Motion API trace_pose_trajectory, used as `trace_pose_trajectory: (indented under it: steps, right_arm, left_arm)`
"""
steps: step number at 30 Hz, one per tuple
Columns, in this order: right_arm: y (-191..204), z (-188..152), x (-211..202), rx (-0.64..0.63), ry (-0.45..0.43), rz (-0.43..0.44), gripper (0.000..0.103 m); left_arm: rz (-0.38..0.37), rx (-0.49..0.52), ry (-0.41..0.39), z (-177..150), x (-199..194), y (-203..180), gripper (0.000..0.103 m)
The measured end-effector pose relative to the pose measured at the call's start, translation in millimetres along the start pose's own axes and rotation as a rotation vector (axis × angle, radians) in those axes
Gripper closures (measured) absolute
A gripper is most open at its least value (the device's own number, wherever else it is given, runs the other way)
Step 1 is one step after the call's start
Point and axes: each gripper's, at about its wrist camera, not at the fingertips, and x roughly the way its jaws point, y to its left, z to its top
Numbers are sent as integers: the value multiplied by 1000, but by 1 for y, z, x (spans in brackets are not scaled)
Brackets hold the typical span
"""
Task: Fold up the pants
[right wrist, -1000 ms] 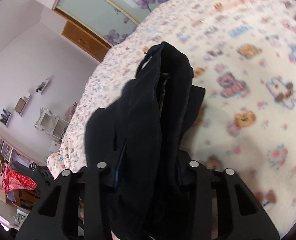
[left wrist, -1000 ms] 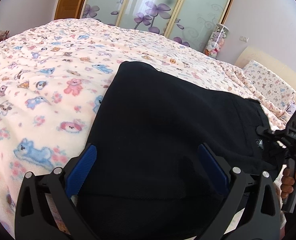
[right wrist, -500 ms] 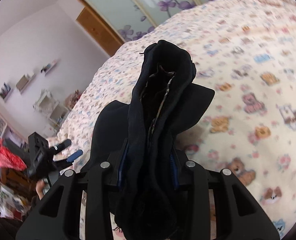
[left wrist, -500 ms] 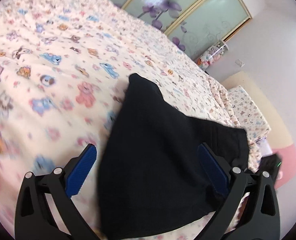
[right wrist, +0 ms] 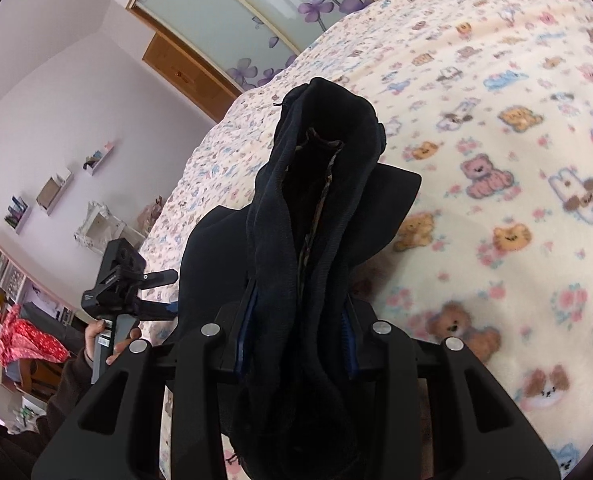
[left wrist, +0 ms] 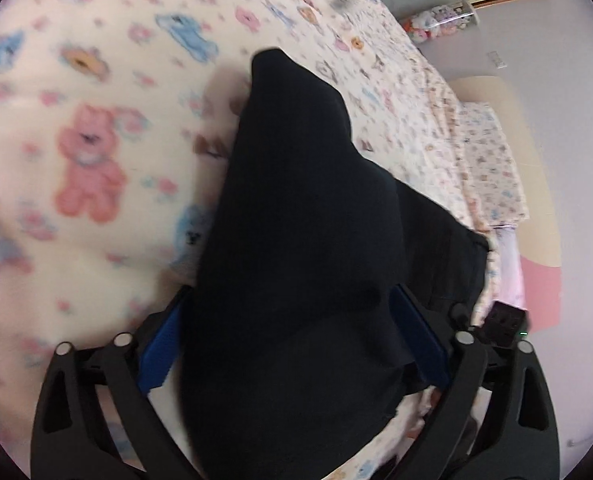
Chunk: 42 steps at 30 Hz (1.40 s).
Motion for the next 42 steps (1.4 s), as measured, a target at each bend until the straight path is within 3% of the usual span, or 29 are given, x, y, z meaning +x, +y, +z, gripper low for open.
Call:
trace_pose_trajectory:
  steps: [5, 7, 9, 11, 13, 17, 20, 23, 27, 34, 42]
  right_arm:
    - [-17, -6, 0, 47, -16, 3, 67]
    - [-23, -7, 0, 72, -22, 14, 67]
    - [-27, -8, 1, 87, -26, 20, 67]
    - [-28, -9, 1, 94, -29, 22, 67]
    - [-28, -9, 1, 93, -30, 22, 67]
    - [-28, -10, 0, 79, -40, 14, 67]
    - [-30, -12, -3, 107, -62, 54, 68]
    - [-34, -10, -6, 145, -83, 103, 69]
    - [-31, -3, -7, 141, -88, 134, 70]
    - [-23, 31, 1, 138, -109, 155, 70]
    - [-14, 89, 11, 112, -204, 178, 71]
  left_arm:
    - [-186, 11, -60, -5, -7, -7, 12]
    - [-205, 56, -84, -9, -12, -17, 15]
    - [-183, 71, -99, -10, -14, -21, 27]
    - [-110, 71, -99, -9, -10, -20, 51]
    - [-34, 63, -90, -8, -5, -15, 66]
    - [-12, 23, -103, -7, -4, -7, 80]
    - [13, 65, -132, -10, -10, -17, 90]
    - [34, 126, -157, -11, -18, -31, 93]
    - [5, 166, -177, -12, -30, -48, 94]
    - [34, 268, -245, -7, -36, -79, 95]
    - [34, 298, -381, 39, -38, -109, 94]
